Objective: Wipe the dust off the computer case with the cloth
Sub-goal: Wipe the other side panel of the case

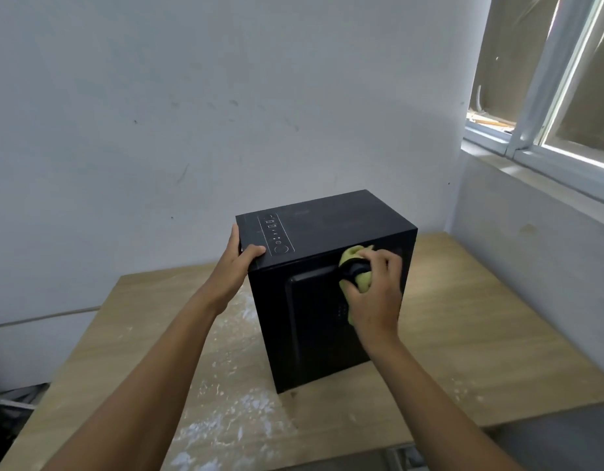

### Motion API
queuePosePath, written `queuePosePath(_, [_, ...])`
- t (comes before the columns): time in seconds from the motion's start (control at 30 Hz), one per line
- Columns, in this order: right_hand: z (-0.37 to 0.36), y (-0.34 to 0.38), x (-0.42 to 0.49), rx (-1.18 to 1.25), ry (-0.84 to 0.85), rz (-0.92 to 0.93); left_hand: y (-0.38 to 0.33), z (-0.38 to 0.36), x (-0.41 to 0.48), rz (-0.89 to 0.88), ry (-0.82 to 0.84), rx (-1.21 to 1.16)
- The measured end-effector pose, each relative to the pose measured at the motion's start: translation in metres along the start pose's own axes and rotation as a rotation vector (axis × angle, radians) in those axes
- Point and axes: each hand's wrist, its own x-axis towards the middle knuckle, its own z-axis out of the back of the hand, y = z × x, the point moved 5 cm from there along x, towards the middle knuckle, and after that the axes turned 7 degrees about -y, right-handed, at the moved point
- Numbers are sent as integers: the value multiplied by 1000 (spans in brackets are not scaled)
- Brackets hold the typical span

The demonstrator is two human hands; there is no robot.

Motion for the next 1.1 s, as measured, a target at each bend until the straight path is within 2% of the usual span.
queuePosePath(0.17, [-21, 9, -23, 2, 68, 264, -3, -1, 0, 11, -8, -4])
queuePosePath(0.27, [-27, -7, -33, -22, 154, 351, -11, -2, 0, 4, -47, 8])
queuePosePath(0.33, [-24, -23, -36, -70, 188, 337, -20, -3, 1, -15, -91, 95])
queuePosePath(0.4, [-16, -41, -31, -80, 161, 240, -29, -4, 2, -80, -118, 236])
queuePosePath(0.53, [6, -51, -7, -15, 31, 49, -35, -15, 2, -120, -16, 642])
queuePosePath(0.63, [16, -35, 14, 79, -52, -19, -38, -22, 1, -149, 14, 734])
queuePosePath(0.73, [8, -8, 16, 68, -15, 58, -36, -24, -1, -146, 22, 758])
queuePosePath(0.9, [-23, 32, -17, -51, 167, 388, -37, -25, -2, -177, 21, 818])
queuePosePath(1.0, [-22, 33, -15, -47, 206, 412, -37, -24, -1, -193, 16, 860])
queuePosePath(1.1, [-7, 19, 5, -58, 173, 329, -35, -25, -1, -204, 18, 860])
